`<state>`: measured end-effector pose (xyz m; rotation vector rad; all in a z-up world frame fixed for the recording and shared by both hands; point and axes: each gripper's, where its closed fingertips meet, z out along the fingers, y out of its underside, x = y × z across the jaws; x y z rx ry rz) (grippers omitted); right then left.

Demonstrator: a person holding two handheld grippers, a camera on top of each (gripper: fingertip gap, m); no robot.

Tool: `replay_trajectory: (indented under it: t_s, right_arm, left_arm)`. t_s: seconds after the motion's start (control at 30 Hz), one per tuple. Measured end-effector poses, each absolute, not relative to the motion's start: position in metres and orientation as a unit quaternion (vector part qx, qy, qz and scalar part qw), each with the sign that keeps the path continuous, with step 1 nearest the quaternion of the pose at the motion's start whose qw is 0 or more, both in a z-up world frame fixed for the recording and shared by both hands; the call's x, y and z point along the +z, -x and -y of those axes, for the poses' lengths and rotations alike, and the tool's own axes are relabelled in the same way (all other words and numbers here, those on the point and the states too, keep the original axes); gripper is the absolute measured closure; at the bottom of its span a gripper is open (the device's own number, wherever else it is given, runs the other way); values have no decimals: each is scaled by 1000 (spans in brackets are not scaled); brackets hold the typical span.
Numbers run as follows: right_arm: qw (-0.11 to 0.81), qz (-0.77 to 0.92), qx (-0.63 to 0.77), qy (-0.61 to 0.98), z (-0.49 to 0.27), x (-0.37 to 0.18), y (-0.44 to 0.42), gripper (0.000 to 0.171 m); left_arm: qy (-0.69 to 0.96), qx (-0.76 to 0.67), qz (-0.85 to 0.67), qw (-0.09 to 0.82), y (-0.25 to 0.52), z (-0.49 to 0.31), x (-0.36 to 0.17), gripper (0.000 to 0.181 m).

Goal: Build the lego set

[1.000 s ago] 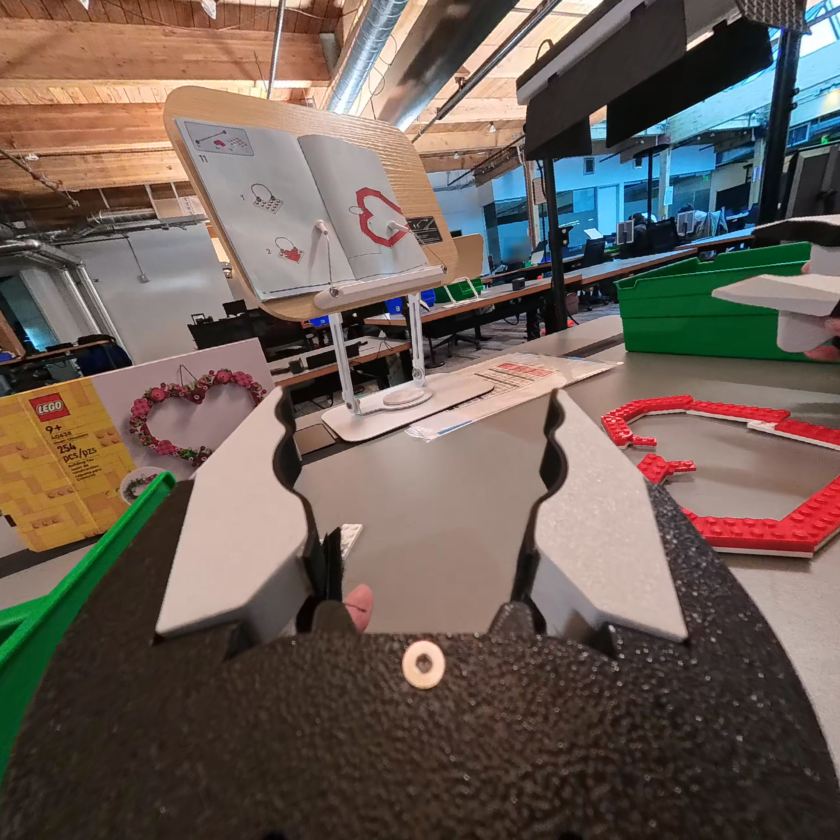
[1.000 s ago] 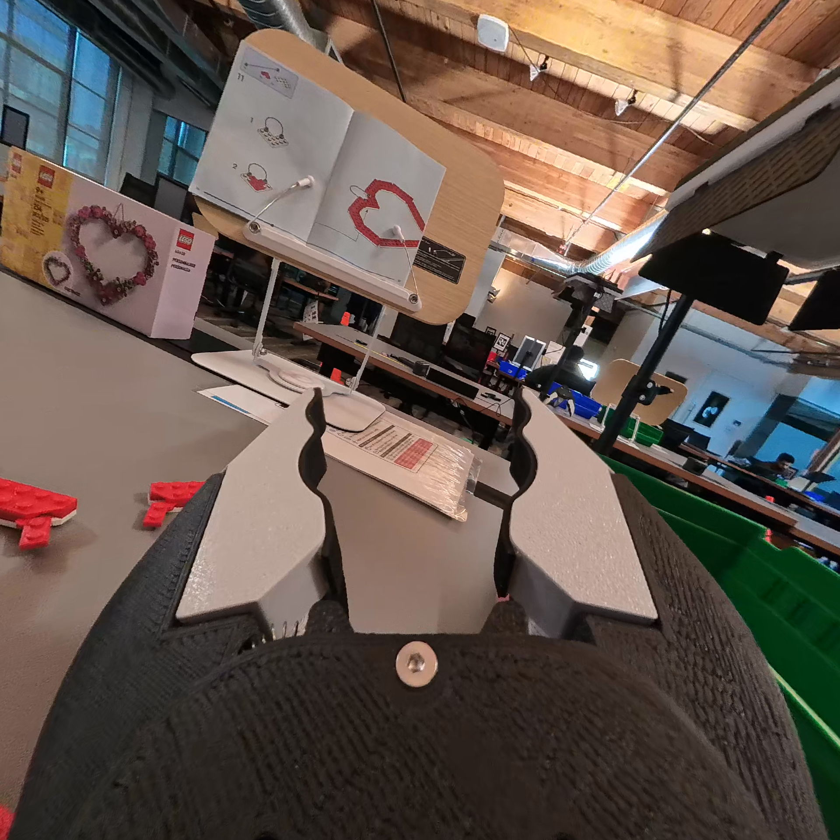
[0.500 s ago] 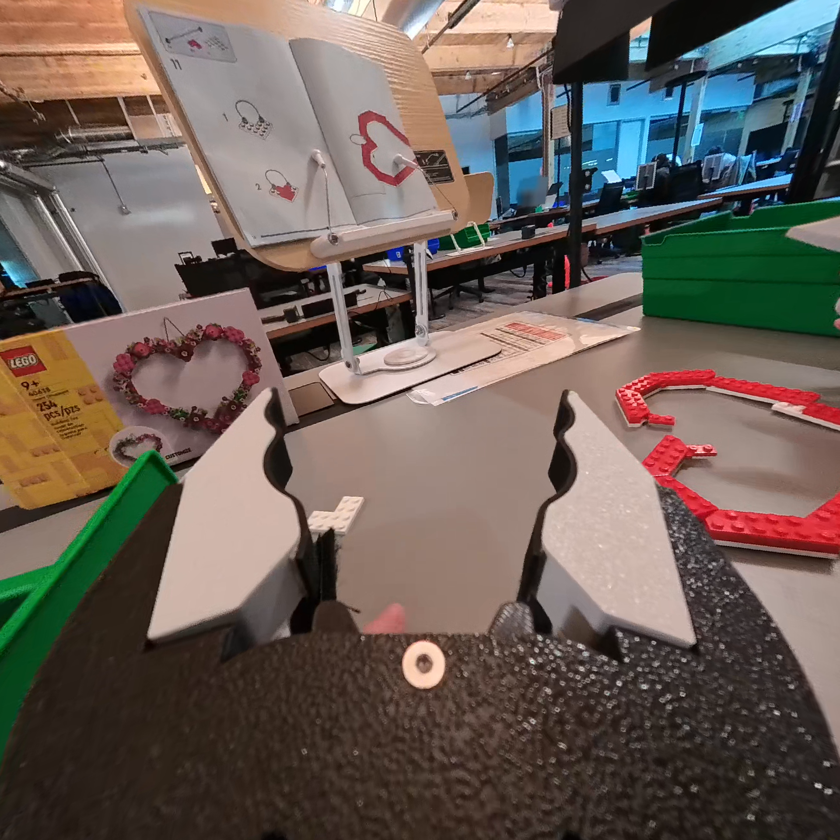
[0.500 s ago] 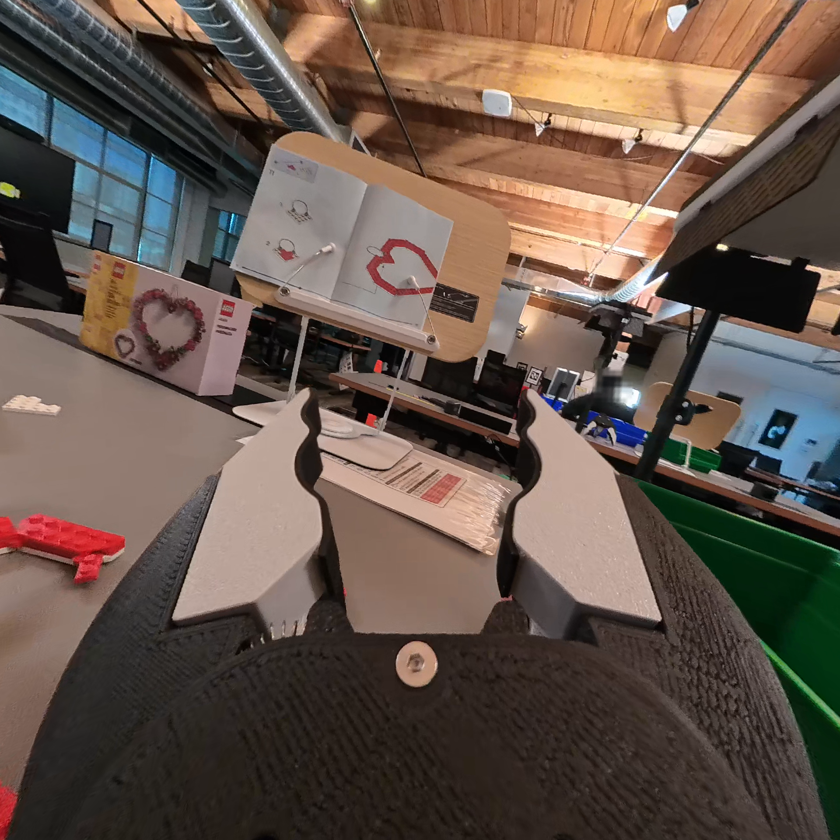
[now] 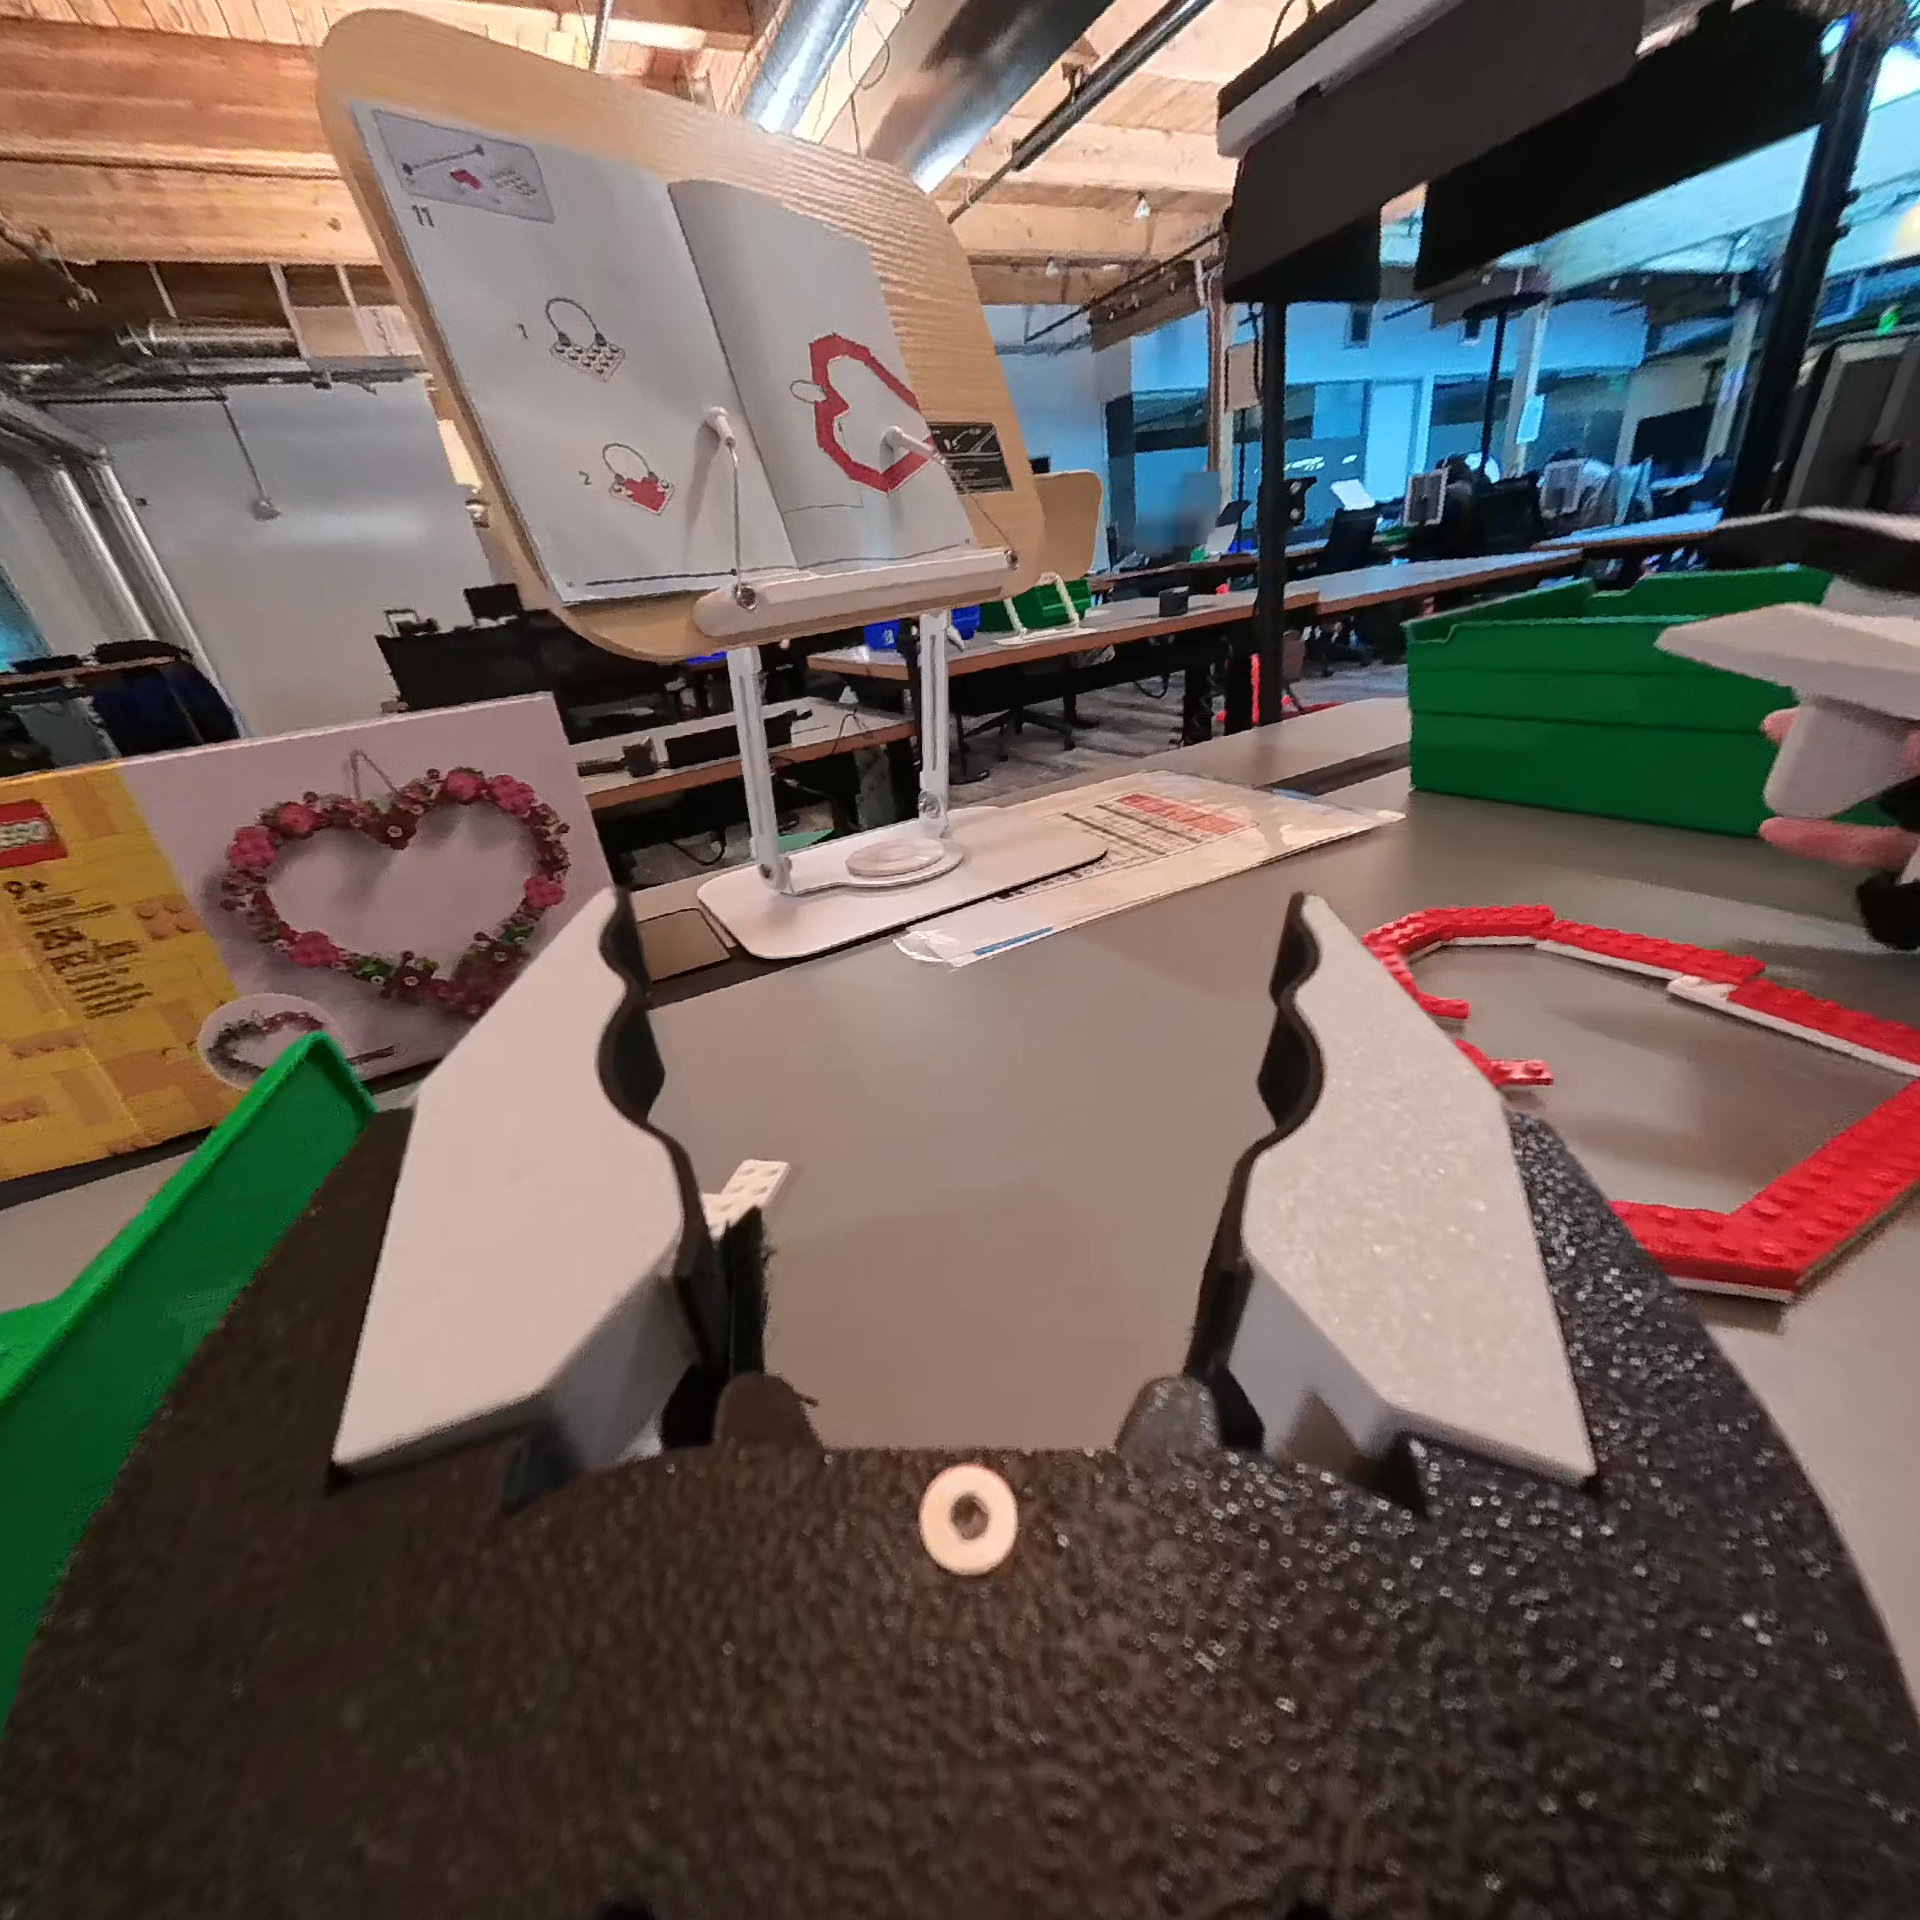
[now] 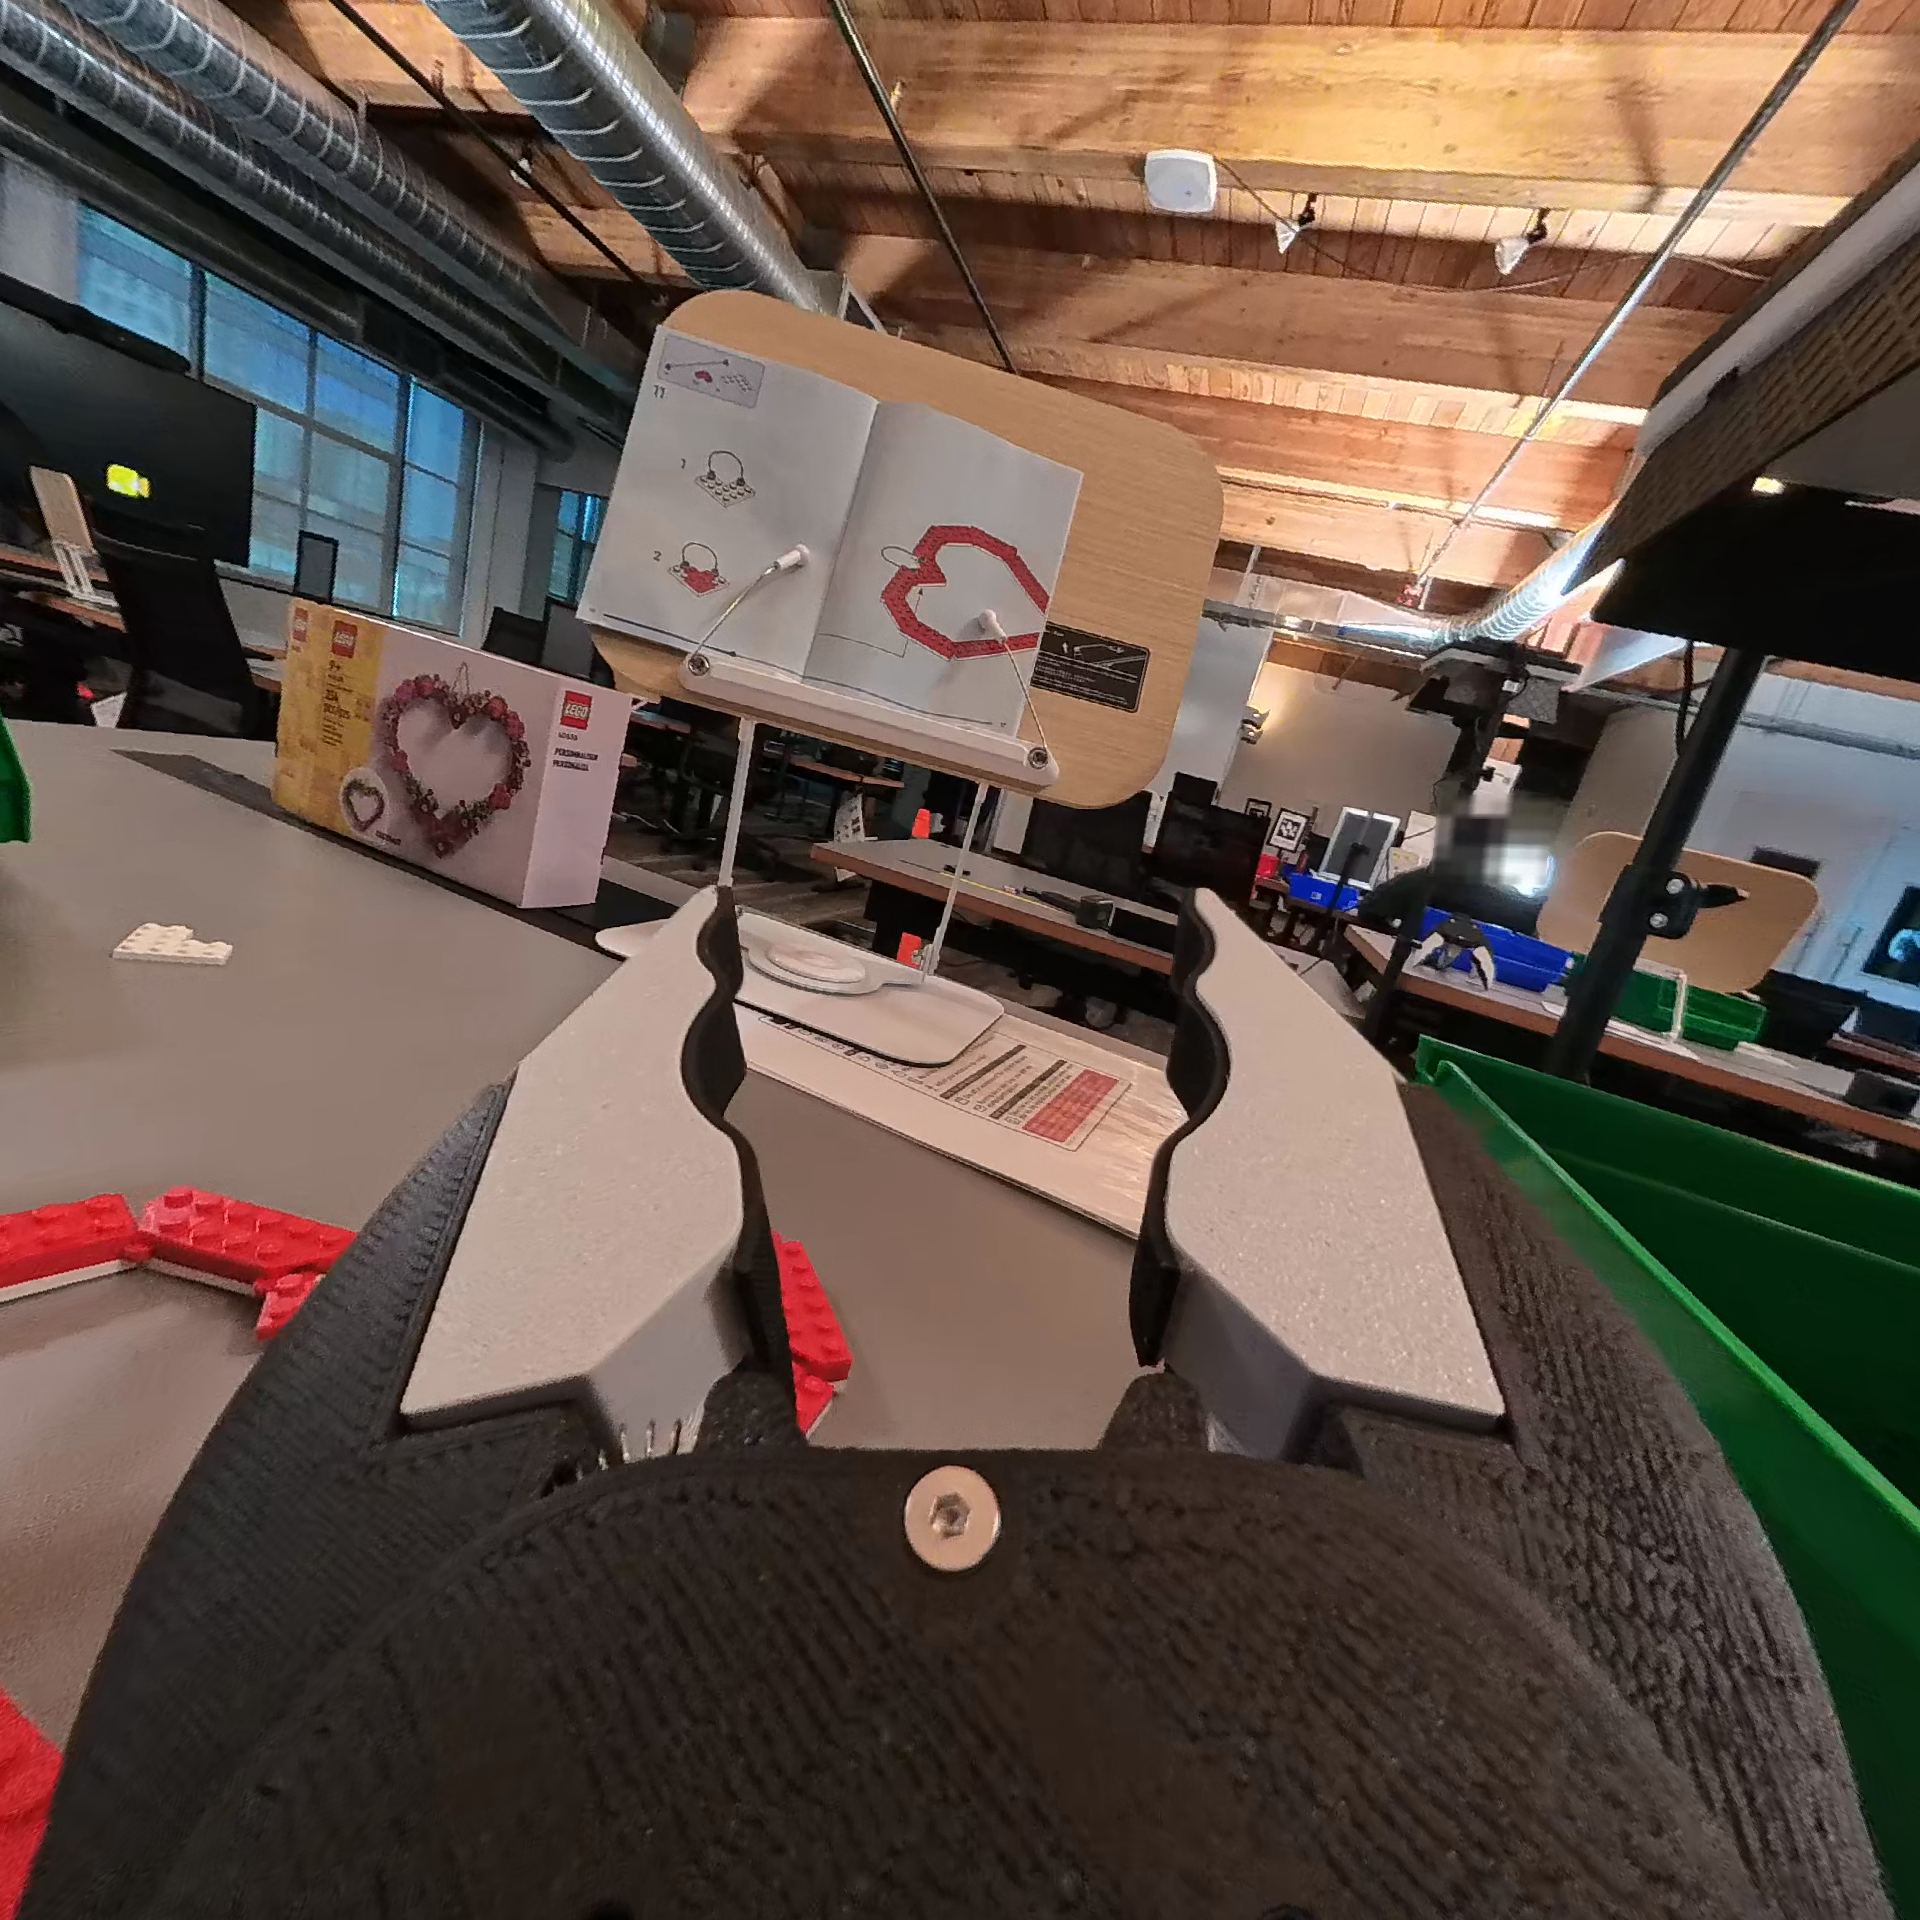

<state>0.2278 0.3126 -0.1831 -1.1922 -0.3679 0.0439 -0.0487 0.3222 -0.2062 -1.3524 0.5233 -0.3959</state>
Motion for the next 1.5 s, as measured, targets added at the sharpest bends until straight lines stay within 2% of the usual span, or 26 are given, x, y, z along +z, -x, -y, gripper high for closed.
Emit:
replay_trajectory:
  t_s: [0.2, 0.37, 1.03, 1.5]
  right_arm:
    - [820, 151, 32, 551, -313, -181, -236, 90]
    - [812, 150, 49, 562, -315, -186, -235, 93]
    - [802, 200, 31, 562, -313, -191, -219, 107]
    - [802, 196, 32, 564, -312, -191, -220, 111]
  left_arm:
    - [592, -218, -240, 738, 45, -315, -202, 67]
    - [562, -192, -241, 767, 51, -311, -194, 84]
    - [576, -224, -240, 748, 51, -308, -198, 93]
    - [572, -221, -257, 747, 46, -305, -199, 100]
